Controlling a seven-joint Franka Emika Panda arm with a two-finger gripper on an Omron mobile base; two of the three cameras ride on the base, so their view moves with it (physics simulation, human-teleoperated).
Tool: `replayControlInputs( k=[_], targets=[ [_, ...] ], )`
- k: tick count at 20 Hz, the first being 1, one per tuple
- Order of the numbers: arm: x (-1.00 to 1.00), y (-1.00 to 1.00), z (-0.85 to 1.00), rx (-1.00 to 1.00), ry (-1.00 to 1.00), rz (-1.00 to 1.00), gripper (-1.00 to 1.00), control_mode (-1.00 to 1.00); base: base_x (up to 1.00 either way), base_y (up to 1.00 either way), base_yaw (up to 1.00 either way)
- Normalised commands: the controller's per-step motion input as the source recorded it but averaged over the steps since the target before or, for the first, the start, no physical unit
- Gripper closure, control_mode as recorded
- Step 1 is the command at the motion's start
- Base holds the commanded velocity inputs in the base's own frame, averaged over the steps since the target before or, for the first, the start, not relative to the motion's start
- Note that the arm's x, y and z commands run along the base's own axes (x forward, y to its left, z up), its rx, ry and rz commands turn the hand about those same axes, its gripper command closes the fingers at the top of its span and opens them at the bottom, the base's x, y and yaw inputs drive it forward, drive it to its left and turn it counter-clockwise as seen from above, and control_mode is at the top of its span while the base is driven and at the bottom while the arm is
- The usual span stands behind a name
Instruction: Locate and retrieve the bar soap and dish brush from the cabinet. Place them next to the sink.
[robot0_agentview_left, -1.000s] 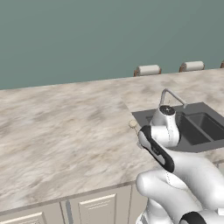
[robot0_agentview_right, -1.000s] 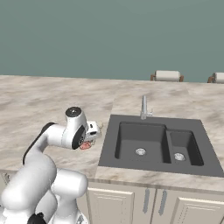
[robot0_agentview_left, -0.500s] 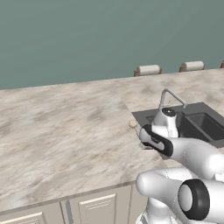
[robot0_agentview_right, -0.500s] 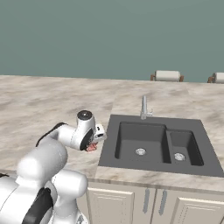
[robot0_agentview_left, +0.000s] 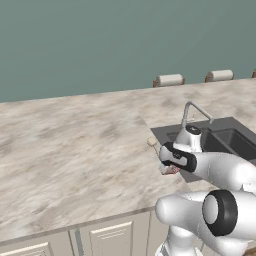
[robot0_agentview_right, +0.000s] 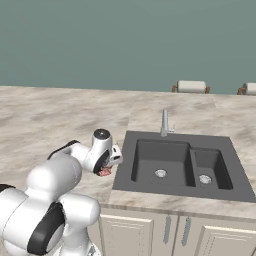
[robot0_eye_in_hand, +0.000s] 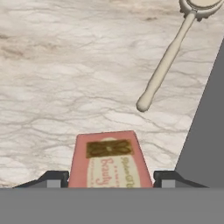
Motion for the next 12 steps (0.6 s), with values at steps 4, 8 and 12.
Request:
replayControlInputs(
  k=[4,8,12],
  targets=[
    [0.00,0.08,-0.29,0.04,0.00,0.05,-1.00,-1.00,0.00,0.00,0.00],
    [0.00,0.04,-0.29,0.05,0.00,0.06,-1.00,-1.00,0.00,0.00,0.00],
    [0.00,0.05,-0.25,0.04,0.00,0.07,-1.00,-1.00,0.00,0.00,0.00]
  ],
)
